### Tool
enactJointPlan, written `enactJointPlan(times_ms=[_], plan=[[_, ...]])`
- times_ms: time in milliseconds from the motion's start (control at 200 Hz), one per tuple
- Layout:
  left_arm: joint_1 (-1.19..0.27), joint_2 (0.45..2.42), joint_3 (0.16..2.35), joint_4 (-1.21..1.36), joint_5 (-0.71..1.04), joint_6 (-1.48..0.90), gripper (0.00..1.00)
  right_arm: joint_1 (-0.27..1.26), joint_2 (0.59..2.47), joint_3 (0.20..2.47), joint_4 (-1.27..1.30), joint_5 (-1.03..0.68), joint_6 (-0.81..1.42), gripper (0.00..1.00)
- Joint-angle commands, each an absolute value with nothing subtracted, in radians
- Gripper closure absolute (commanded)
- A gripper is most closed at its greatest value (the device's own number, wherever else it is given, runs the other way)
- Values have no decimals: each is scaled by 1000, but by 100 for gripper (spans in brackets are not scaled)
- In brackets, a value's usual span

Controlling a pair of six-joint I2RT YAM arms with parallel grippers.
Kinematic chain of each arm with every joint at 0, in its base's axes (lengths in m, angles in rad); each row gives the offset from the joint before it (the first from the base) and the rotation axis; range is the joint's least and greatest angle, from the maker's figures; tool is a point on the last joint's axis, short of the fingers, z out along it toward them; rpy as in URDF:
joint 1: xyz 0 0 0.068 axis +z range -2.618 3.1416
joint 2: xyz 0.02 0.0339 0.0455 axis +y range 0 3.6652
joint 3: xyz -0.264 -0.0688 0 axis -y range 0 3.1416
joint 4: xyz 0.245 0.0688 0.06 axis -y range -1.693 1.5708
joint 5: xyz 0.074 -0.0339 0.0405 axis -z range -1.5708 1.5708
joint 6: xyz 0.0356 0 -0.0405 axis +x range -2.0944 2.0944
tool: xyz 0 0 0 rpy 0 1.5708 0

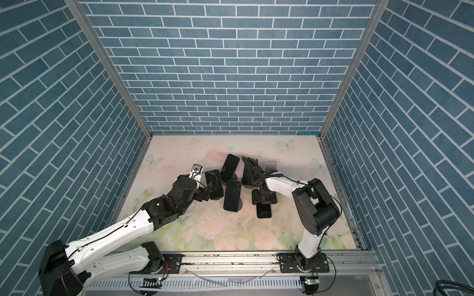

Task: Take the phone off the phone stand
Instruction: 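Lower the phone flat onto the table nearer the robot and open the right gripper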

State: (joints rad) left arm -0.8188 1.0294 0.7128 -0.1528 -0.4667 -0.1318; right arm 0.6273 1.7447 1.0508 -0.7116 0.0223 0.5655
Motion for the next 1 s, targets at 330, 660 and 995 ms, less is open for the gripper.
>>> enactJointPlan(times_ms=[330,660,995], plan=[[-825,1021,662,-103,-486,-111,0,637,1785,1101,-791,43,600,38],[-825,1009,646,-86,-485,-101,0,638,1793,1113,-804,47,600,33],[-825,993,630,-80,-488,-102,0,640,1804,1106,-799,50,604,27]])
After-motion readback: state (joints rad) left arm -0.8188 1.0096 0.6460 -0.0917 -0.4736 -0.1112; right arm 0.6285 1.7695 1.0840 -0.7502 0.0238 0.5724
